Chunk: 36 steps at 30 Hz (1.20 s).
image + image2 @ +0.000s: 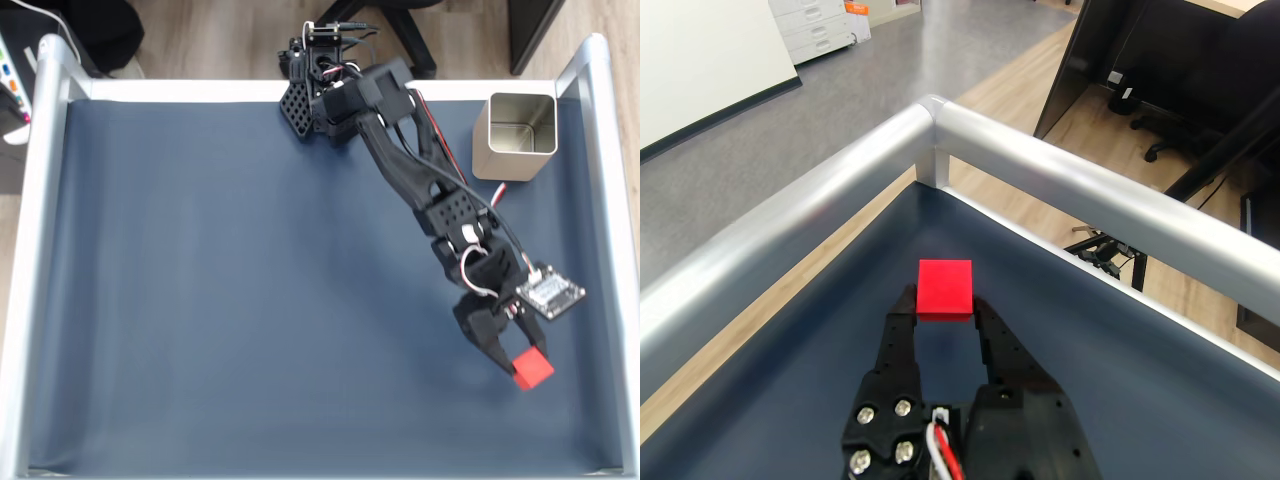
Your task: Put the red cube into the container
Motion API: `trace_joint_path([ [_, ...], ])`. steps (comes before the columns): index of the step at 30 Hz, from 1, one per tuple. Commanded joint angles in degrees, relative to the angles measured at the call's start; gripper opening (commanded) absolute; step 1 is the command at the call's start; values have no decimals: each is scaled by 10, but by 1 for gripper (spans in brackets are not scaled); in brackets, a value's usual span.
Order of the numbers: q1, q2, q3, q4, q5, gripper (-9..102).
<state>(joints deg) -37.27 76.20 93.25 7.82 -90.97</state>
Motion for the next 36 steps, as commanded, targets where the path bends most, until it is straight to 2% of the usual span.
trace_joint_path([
  [1, -7, 119, 41, 38, -6, 0],
  [9, -47, 368, 246, 88, -18, 0],
  [15, -104, 506, 349, 129, 1, 0],
  [18, -146, 571, 377, 175, 6, 0],
  [23, -217, 623, 381, 244, 25, 0],
  [36, -352, 653, 381, 323, 33, 0],
])
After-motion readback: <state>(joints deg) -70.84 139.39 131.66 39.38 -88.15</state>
